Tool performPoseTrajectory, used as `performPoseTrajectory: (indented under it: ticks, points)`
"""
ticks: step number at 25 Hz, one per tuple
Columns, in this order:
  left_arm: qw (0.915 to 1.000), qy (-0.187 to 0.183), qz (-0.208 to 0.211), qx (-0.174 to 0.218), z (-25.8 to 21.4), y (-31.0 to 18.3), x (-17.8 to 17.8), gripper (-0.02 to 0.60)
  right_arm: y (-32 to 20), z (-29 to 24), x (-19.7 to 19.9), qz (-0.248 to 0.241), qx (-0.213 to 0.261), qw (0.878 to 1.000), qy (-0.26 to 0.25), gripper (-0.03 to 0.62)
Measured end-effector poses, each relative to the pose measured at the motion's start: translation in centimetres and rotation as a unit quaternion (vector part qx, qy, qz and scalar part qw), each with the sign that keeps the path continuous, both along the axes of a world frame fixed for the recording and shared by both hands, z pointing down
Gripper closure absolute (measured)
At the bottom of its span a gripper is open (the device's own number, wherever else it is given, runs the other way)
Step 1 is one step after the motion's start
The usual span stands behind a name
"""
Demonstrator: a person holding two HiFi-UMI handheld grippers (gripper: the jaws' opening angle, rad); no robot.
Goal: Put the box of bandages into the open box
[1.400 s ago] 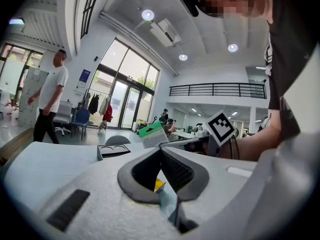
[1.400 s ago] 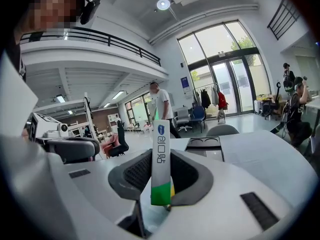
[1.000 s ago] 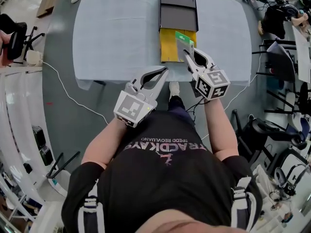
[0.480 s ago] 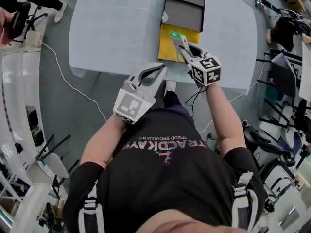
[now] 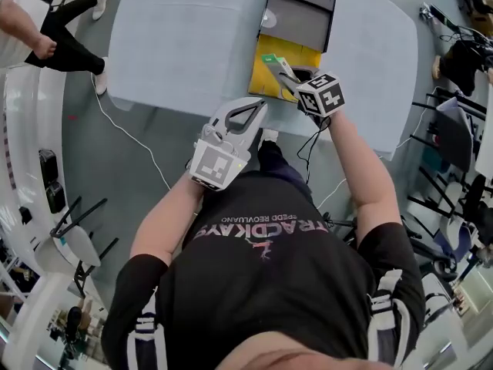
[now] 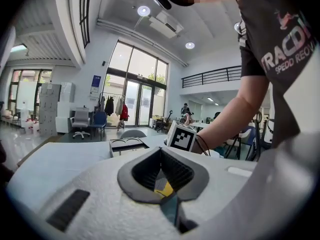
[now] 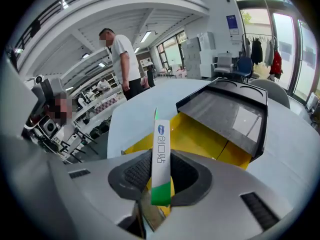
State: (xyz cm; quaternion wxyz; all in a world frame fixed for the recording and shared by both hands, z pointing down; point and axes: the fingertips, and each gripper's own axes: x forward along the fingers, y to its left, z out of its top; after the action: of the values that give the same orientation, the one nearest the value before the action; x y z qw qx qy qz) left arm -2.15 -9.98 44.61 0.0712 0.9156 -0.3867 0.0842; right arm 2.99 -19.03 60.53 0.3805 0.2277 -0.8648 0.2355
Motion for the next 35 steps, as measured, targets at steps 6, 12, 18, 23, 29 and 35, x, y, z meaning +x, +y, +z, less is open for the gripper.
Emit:
performPoseTrajectory:
  ticks: [6,12,18,23,29,35]
  points:
    - [0.9997,-0.024,-0.002,0.002,1.9,-1.9,2.3,0.565,-1.1,2.6,1.4,-0.042,-0.058,0.997,0.027,0.5]
    - [0.9992,-0.04,-0.004,-0.006,3.8,-2.6,2.8,0.565,-1.4,3.5,0.8,-0.056,-0.118,0.991,0.013,0.5]
    - [0.9992,-0.039,-0.007,-0.011,4.2,-3.5,3.2,0.565,-2.0,4.3,0.6,-0.062,-0.163,0.985,0.01,0.499]
    - [0.9992,-0.027,-0.014,-0.024,4.5,-4.4,3.3,0.565,-2.5,4.4,0.8,-0.066,-0.176,0.982,0.015,0.497]
    - [0.9989,-0.024,-0.012,-0.039,5.7,-4.8,3.7,0.565,-2.8,4.9,0.9,-0.057,-0.176,0.982,0.032,0.496]
    - [0.9977,-0.006,-0.022,-0.064,6.2,-4.8,3.5,0.565,-3.2,4.9,1.1,-0.052,-0.15,0.986,0.049,0.473]
